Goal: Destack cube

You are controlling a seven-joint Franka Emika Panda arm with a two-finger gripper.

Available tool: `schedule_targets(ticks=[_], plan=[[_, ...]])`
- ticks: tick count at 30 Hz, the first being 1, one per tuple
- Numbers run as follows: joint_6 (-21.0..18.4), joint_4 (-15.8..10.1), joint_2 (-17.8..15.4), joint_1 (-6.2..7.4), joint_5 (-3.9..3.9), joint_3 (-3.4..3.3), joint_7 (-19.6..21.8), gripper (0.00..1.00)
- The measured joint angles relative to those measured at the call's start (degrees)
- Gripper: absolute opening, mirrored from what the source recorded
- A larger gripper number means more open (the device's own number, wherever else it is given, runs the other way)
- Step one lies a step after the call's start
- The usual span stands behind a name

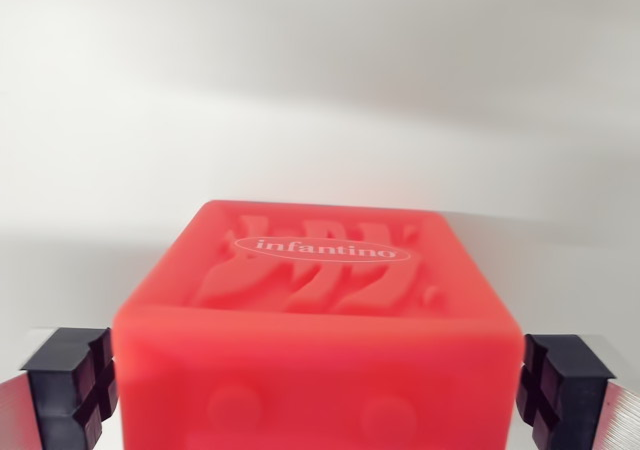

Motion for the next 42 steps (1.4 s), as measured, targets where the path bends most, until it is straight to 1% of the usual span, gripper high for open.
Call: schedule_targets(ticks=[7, 15, 18, 23, 29, 33, 40, 42], plan=[[-1.12, -0.43, -1.77, -0.15, 0.05, 0.17, -0.04, 1.00], [-3.54, -1.27, -5.06, -0.55, 0.26, 0.64, -0.22, 1.00], [-4.79, -1.64, -6.64, -0.74, 0.46, 0.87, -0.37, 1.00], [-7.15, -2.11, -9.56, -0.95, 1.02, 1.23, -0.71, 1.00], [-10.16, -2.65, -13.24, -0.99, 1.79, 1.45, -1.24, 1.00], [-12.40, -2.80, -15.61, -0.99, 2.37, 1.53, -1.68, 1.00], [-17.06, -2.91, -20.48, -0.98, 3.13, 1.59, -2.24, 1.00], [-18.05, -2.90, -21.40, -0.97, 3.27, 1.60, -2.34, 1.00]])
